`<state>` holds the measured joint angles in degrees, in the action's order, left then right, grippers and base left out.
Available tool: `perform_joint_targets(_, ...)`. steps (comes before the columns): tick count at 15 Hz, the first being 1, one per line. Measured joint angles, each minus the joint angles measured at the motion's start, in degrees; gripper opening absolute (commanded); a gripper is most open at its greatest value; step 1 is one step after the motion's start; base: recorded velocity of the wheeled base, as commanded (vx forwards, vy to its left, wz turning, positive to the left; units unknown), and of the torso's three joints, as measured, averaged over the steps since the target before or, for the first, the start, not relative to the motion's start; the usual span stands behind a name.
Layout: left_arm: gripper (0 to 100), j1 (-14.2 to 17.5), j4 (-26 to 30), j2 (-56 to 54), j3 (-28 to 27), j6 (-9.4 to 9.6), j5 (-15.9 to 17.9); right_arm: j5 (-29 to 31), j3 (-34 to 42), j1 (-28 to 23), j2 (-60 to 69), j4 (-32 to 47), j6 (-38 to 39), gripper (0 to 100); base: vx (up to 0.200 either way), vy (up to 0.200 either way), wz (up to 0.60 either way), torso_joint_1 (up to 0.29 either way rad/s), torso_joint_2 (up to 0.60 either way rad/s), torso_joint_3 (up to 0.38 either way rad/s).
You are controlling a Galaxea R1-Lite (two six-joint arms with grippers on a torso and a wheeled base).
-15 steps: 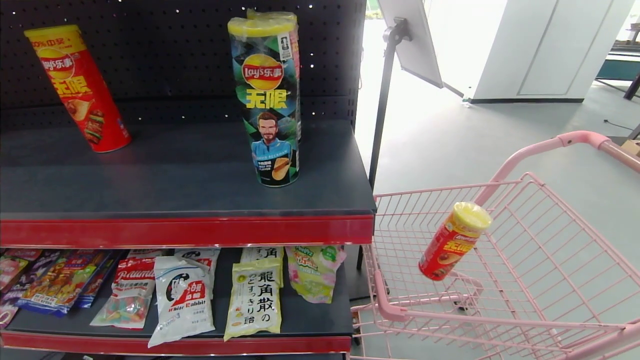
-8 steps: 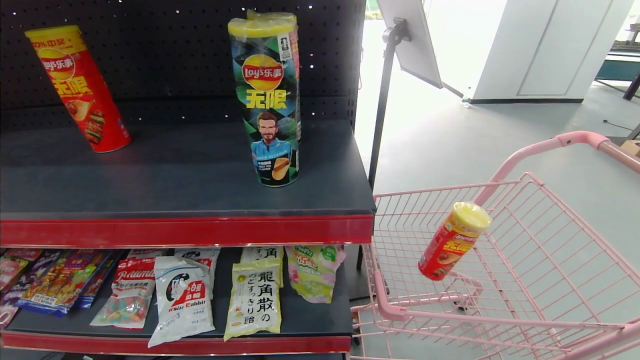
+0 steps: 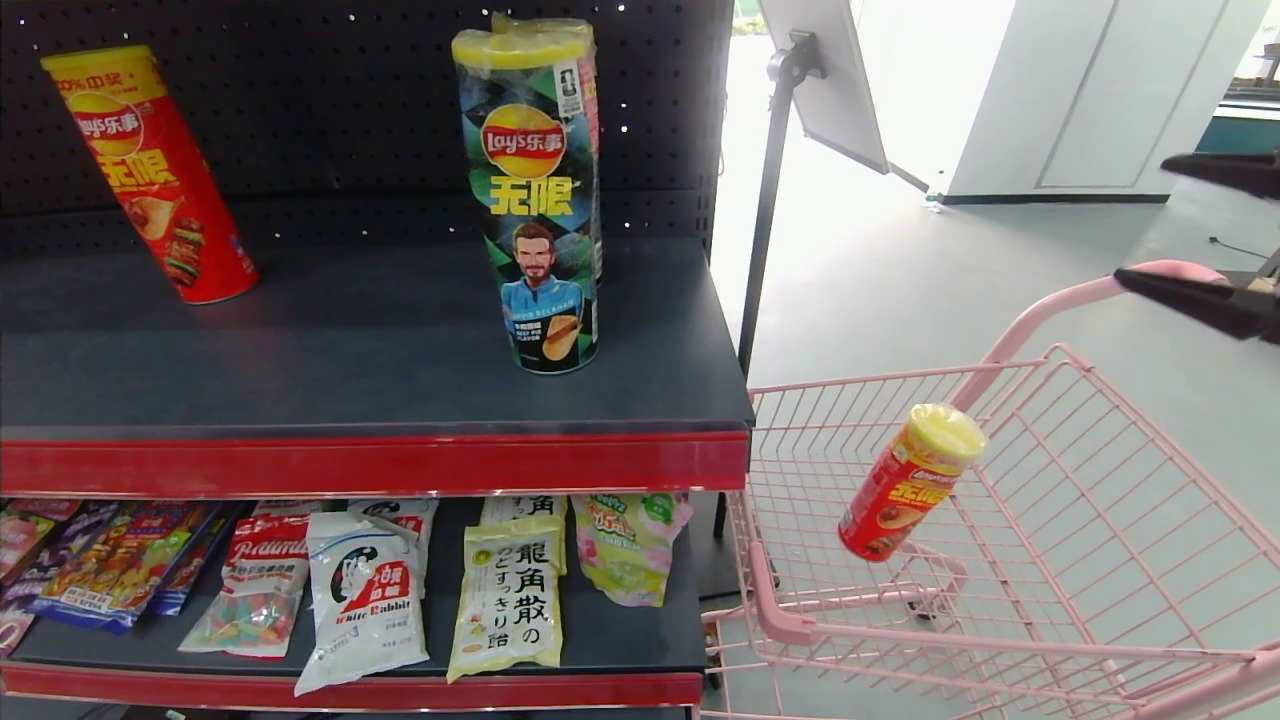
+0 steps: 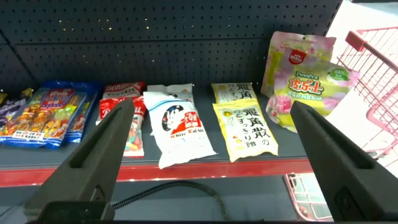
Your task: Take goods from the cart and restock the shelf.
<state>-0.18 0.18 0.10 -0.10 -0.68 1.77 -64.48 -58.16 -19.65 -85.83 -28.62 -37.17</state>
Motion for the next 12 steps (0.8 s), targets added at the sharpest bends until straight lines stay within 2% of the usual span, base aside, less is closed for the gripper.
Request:
perform_joint_targets(5,100,0.0,0.0,0.0,0.0,0.00,0.0,-7.1,10.8,-1.3,-9.5,-0.6,-15.5,100,0.000,0.000,0.00,0.000,0.00,0.000)
perform_joint_targets(8,100,0.0,0.0,0.0,0.0,0.00,0.0,-9.3,14.8,-1.0,-12.0,-0.6,-16.8,100,0.000,0.000,0.00,0.000,0.00,0.000)
perform_joint_targets(12,100,0.0,0.0,0.0,0.0,0.00,0.0,-9.9,15.0,-0.6,-18.1,-0.6,-17.2,100,0.000,0.000,0.00,0.000,0.00,0.000)
